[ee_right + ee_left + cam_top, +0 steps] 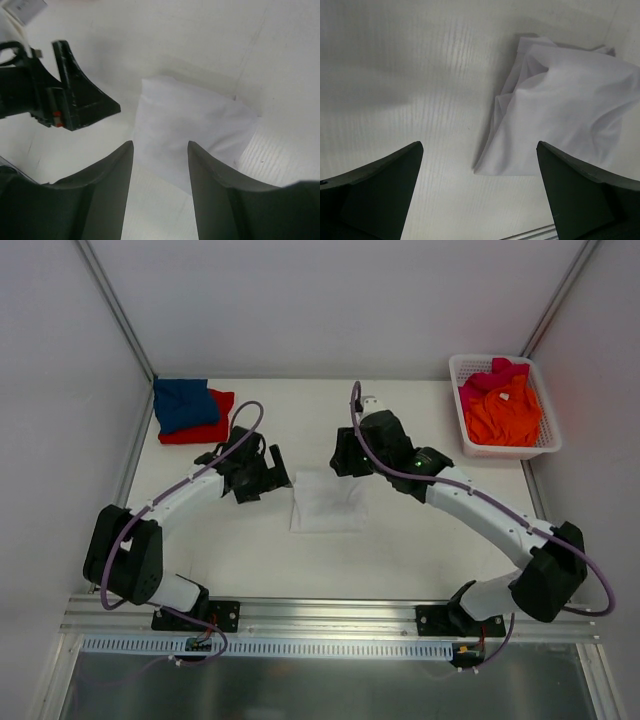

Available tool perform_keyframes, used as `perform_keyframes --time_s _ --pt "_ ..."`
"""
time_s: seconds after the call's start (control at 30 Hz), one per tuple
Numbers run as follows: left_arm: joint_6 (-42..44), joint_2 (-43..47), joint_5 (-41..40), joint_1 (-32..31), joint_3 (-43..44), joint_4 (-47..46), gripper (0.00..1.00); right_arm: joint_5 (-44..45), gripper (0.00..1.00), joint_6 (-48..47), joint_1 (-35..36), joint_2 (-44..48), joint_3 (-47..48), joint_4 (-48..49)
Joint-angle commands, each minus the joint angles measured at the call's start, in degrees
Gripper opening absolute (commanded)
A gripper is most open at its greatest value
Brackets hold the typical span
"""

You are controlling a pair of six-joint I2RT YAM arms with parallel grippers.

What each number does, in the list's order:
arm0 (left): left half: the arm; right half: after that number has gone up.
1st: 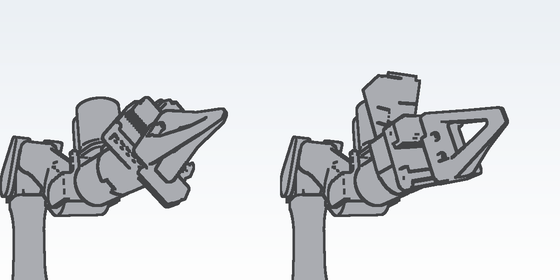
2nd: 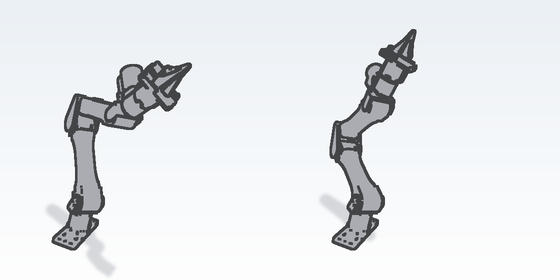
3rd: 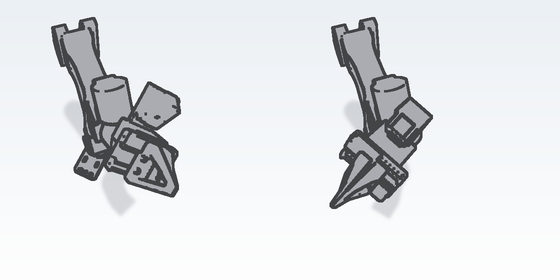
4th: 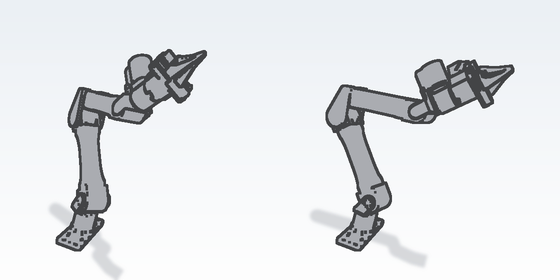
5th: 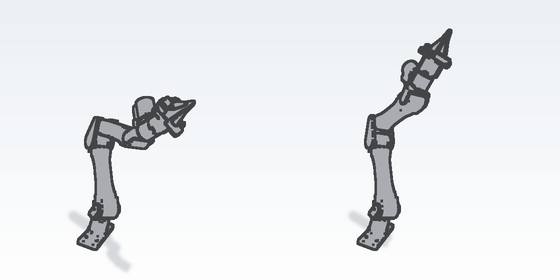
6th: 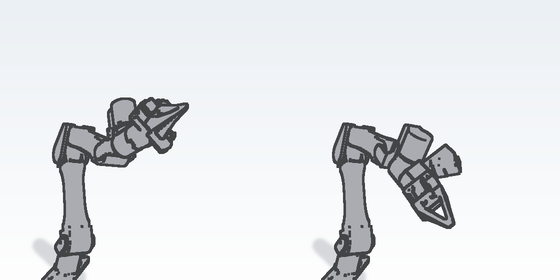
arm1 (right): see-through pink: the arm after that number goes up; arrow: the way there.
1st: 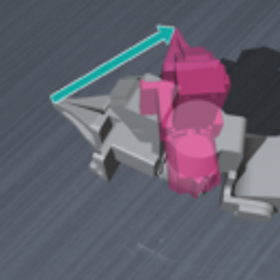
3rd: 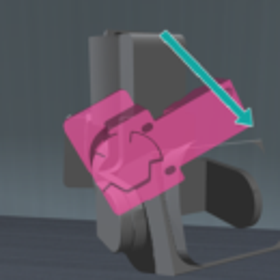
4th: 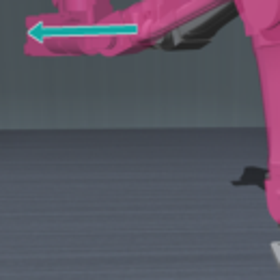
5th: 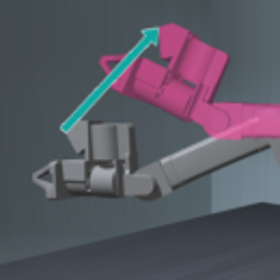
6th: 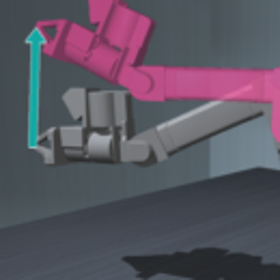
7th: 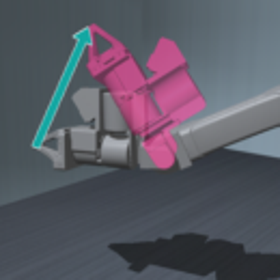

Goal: Fold and stack the t-shirts
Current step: Fold the tshirt

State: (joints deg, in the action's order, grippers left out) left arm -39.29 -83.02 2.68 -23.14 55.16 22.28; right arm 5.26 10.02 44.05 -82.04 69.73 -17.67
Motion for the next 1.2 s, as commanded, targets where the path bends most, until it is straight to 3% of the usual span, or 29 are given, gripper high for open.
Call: perform_keyframes --time_s 0.0,0.37,0.7,1.17 --pt "-2.5 2.6 6.5 0.6 -6.8 -9.3 0.99 1.5 0.51 -2.6 -0.8 4.5 2.6 -5.2" --pt "-6.7 1.1 13.0 0.6 -22.9 -33.6 0.99 -2.0 0.52 -2.8 -2.7 13.6 0.9 -6.1" --pt "-12.0 -9.9 19.6 0.6 -28.3 -55.5 0.99 -1.3 0.53 -2.8 -3.2 19.2 -1.3 -5.9" --pt "-14.1 -8.4 19.1 -2.8 -33.6 -59.6 0.97 -3.2 0.53 -2.6 -4.9 17.4 -0.4 -5.3"
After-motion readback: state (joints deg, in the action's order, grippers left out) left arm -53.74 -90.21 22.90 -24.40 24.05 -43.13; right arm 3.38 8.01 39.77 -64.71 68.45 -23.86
